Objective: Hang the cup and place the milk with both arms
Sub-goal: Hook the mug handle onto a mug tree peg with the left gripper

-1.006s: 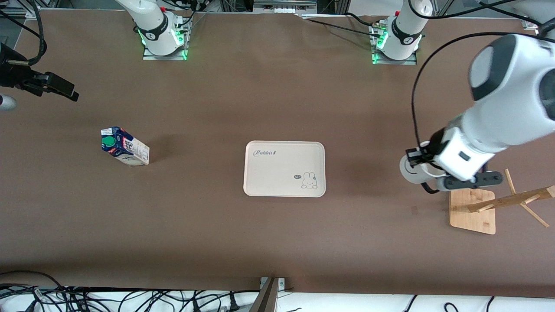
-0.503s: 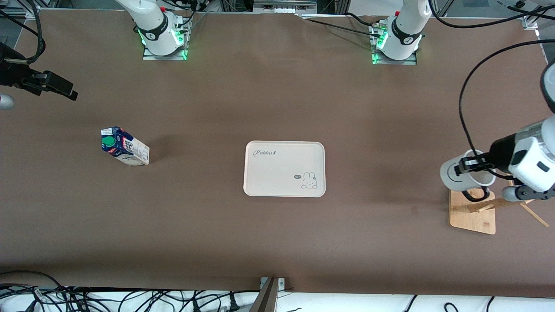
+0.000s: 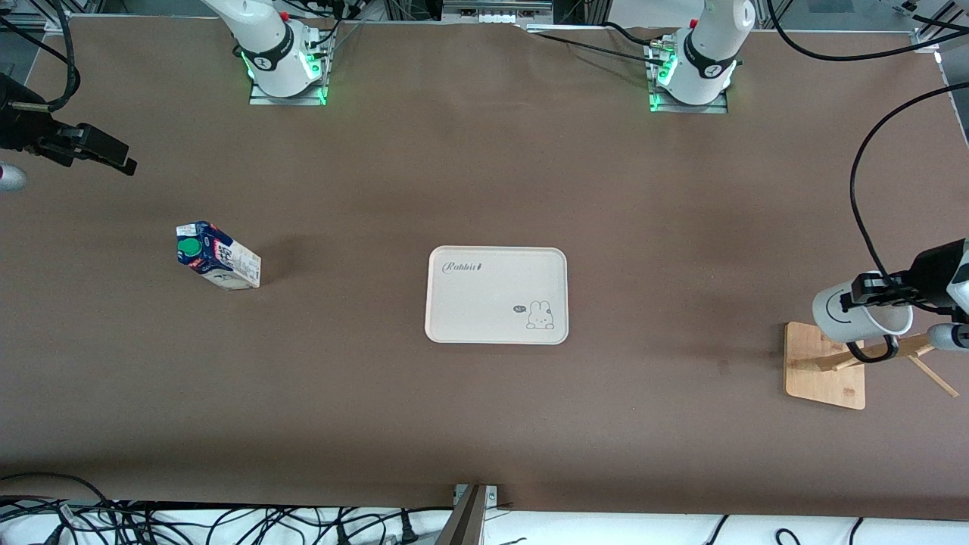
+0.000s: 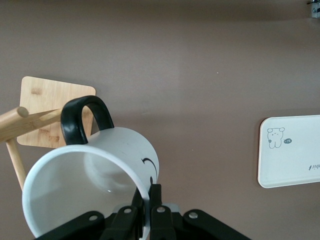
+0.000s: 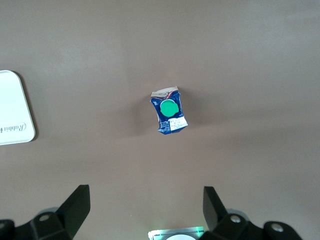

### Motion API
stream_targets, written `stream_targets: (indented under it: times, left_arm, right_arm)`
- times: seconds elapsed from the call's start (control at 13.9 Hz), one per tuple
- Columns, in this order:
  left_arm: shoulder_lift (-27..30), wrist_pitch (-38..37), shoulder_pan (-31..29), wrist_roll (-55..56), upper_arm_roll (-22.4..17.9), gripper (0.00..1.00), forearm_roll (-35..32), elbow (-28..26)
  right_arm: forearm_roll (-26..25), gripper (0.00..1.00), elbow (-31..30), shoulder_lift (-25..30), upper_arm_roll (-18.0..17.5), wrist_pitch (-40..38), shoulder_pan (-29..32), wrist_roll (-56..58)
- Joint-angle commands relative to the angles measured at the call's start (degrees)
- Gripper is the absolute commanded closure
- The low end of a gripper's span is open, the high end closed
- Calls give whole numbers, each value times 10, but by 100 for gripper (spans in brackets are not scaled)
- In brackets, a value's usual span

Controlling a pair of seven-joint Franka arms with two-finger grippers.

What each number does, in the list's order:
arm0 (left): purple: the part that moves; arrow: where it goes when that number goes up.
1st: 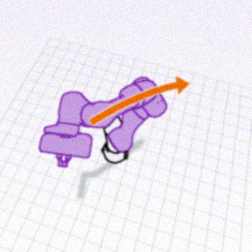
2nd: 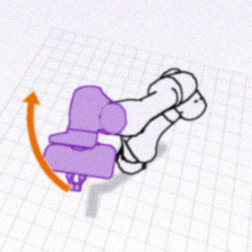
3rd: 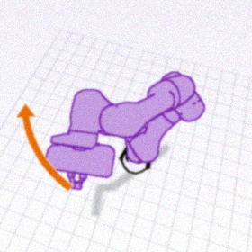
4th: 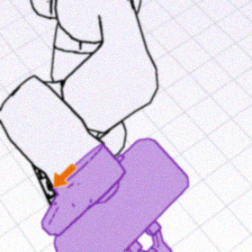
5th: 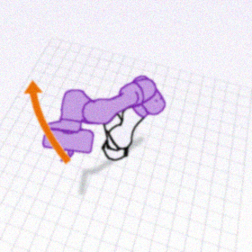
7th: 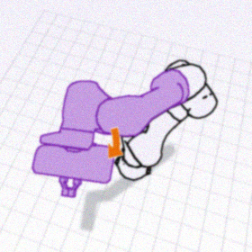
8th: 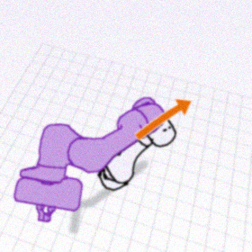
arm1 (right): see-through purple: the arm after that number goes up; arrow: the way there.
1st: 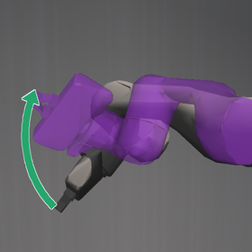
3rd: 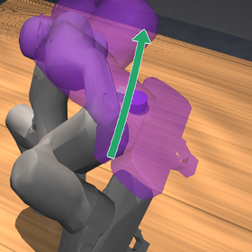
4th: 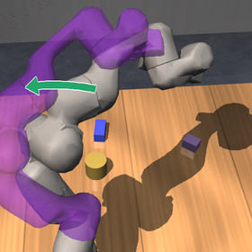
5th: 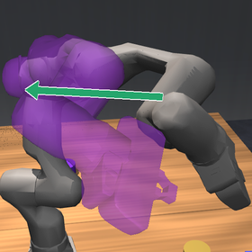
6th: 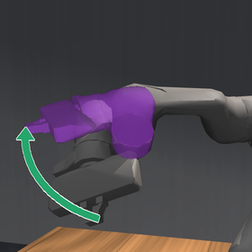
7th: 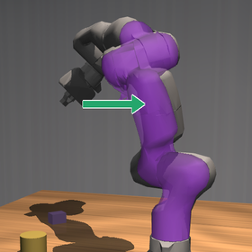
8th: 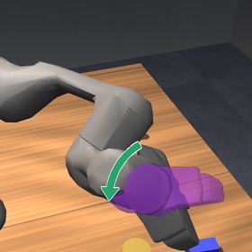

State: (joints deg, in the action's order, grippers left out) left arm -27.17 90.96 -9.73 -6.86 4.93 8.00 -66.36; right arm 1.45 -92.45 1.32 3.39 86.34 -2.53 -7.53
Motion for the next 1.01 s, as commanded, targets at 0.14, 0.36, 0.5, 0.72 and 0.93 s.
stream_targets:
  times: [0.14, 0.36, 0.5, 0.72, 0.93]
  left_arm:
    - [-7, -2, -27, -40, 3, 100, 12, 17]
    - [-8, 3, -49, -40, 4, 100, 14, 18]
    - [-12, 4, -66, -60, 4, 100, 28, 18]
    - [-19, 4, -80, -71, 4, 100, 51, 17]
    - [-27, 3, -98, -85, 3, 67, 85, 10]
  right_arm:
    - [4, 0, 11, -3, -7, -10, 8, -3]
    - [3, 0, 11, -4, -9, -10, 8, -4]
    - [2, 0, 11, -3, -9, -10, 6, -5]
    - [3, 0, 11, -3, -9, -10, 6, -4]
    - [3, 0, 11, -3, -9, -11, 6, -4]
